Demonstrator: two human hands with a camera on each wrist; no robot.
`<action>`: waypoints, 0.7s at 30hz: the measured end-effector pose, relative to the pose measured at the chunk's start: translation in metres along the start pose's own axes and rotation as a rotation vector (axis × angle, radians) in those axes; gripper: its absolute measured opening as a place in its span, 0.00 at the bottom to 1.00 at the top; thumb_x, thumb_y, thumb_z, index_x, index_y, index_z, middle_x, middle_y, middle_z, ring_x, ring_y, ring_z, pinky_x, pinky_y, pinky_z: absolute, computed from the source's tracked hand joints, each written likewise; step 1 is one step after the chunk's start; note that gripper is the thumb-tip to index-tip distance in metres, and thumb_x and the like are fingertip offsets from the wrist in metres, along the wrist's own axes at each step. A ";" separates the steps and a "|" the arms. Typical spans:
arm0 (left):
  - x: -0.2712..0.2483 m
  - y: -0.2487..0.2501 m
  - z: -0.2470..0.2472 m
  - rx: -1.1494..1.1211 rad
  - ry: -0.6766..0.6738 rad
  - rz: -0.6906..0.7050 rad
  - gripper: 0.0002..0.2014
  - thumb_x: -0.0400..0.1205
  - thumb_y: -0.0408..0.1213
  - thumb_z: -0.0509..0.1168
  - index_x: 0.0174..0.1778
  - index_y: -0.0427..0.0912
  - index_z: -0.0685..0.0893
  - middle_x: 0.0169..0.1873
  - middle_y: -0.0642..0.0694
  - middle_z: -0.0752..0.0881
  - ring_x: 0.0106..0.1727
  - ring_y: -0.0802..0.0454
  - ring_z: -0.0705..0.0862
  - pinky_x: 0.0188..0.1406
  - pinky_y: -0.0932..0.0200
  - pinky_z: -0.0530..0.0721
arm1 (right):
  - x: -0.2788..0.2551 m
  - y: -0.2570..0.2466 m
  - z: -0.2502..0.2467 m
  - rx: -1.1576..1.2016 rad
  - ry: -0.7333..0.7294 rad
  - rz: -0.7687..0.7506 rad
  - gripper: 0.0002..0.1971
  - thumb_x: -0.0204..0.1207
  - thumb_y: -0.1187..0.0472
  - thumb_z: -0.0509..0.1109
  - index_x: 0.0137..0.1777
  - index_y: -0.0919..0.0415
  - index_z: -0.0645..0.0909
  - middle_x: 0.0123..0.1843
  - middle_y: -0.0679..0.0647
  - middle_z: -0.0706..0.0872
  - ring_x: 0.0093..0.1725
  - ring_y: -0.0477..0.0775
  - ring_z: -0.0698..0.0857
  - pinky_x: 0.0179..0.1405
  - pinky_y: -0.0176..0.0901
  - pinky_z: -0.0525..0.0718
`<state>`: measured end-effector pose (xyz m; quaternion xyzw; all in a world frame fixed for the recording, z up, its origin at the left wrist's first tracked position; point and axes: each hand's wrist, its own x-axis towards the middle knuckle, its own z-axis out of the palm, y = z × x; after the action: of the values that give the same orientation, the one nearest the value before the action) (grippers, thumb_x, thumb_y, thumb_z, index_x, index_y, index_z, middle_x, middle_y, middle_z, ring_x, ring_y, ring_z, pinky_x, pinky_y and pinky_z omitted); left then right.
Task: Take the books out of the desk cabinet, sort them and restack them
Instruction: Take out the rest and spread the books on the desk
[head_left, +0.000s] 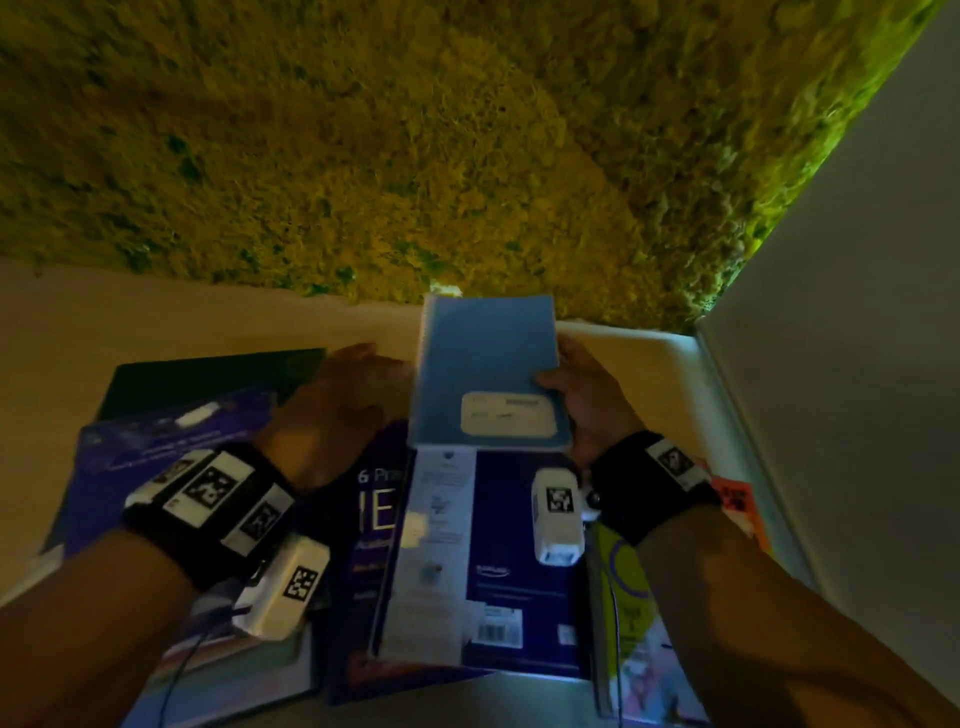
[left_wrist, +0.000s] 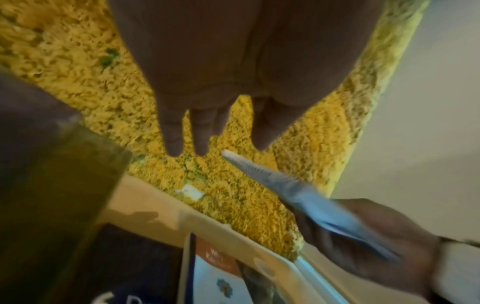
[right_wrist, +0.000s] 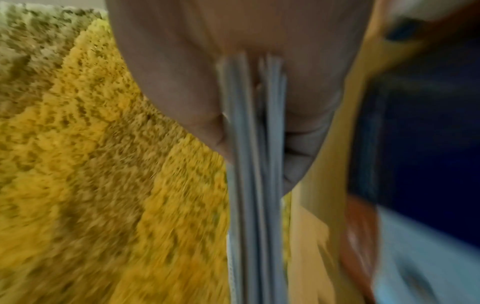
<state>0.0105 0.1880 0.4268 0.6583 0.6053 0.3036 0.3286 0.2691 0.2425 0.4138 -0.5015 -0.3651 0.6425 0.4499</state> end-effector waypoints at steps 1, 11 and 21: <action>0.002 -0.001 0.008 -0.023 -0.066 0.002 0.20 0.81 0.35 0.68 0.71 0.46 0.82 0.73 0.48 0.80 0.76 0.44 0.77 0.74 0.52 0.75 | 0.012 -0.007 -0.010 -0.013 0.030 -0.008 0.26 0.83 0.76 0.60 0.79 0.59 0.74 0.68 0.68 0.88 0.58 0.71 0.90 0.49 0.65 0.93; 0.019 -0.011 0.094 0.493 -0.410 -0.244 0.30 0.74 0.60 0.69 0.72 0.56 0.76 0.75 0.44 0.74 0.69 0.45 0.79 0.69 0.48 0.80 | 0.104 -0.025 -0.061 -0.348 0.165 0.075 0.10 0.85 0.63 0.69 0.64 0.59 0.81 0.57 0.58 0.87 0.55 0.60 0.87 0.48 0.51 0.84; 0.010 -0.006 0.091 0.858 -0.496 -0.283 0.42 0.75 0.65 0.67 0.84 0.64 0.58 0.84 0.42 0.57 0.83 0.34 0.57 0.77 0.32 0.68 | 0.055 0.030 -0.030 -0.742 -0.067 -0.097 0.05 0.83 0.59 0.71 0.47 0.55 0.87 0.57 0.57 0.89 0.61 0.57 0.85 0.65 0.54 0.80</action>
<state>0.0804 0.1923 0.3674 0.6979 0.6623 -0.1845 0.2005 0.2868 0.2852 0.3619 -0.5913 -0.6109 0.4603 0.2553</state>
